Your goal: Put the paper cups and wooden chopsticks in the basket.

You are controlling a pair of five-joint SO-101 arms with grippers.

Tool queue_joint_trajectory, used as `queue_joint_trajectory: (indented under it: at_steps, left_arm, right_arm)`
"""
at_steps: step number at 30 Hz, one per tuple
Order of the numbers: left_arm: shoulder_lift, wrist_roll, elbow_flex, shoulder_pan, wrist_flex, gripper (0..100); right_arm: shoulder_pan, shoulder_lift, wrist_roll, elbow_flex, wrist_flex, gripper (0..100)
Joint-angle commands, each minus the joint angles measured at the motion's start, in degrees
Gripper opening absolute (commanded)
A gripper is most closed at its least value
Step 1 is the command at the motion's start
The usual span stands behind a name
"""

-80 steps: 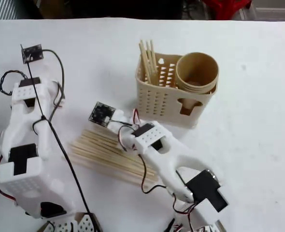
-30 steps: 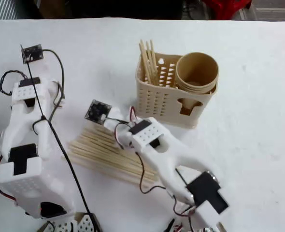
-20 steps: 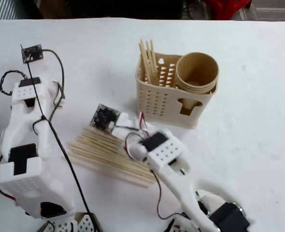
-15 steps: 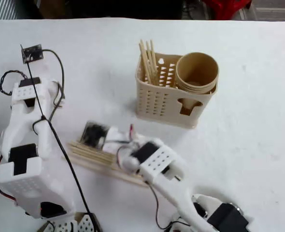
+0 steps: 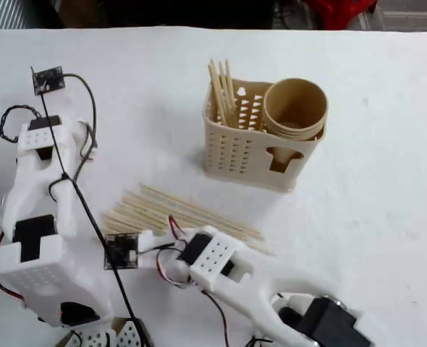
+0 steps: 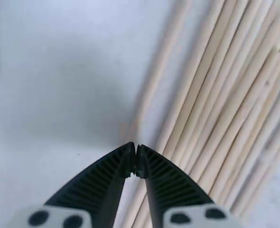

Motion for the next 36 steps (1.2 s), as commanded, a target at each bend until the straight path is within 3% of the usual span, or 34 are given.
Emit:
queue_joint_trajectory:
  at_steps: [1, 11, 15, 20, 25, 31, 36]
  left_arm:
    - [-0.4, 0.26, -0.18, -0.57, 0.09, 7]
    - [-0.48, 0.26, -0.18, -0.75, 0.18, 7]
    - [-0.75, 0.7, -0.18, -2.86, 0.18, 7]
    - [-0.92, 0.79, -0.62, -5.14, 0.0, 7]
    - [-0.92, 3.6, -0.7, -5.49, -0.18, 7]
    - [-0.92, 3.6, -0.7, -5.32, -0.26, 7]
    - [-0.92, 3.6, -0.7, -5.49, -0.18, 7]
  right_arm:
    - [-0.31, 0.66, 0.79, -0.53, -0.13, 1.7]
    - [14.55, 8.92, 1.14, -7.47, -2.24, 1.7]
    - [17.36, 11.47, 1.14, -10.2, -1.89, 1.7]
    - [17.1, 10.15, 0.79, -10.46, -0.57, 1.6]
    - [14.73, -1.45, -0.62, -8.79, 6.99, 1.6]
    - [3.56, -13.05, -2.46, 0.53, 5.76, 1.6]
    - [-0.13, -9.45, -2.11, 1.93, 2.95, 1.6]
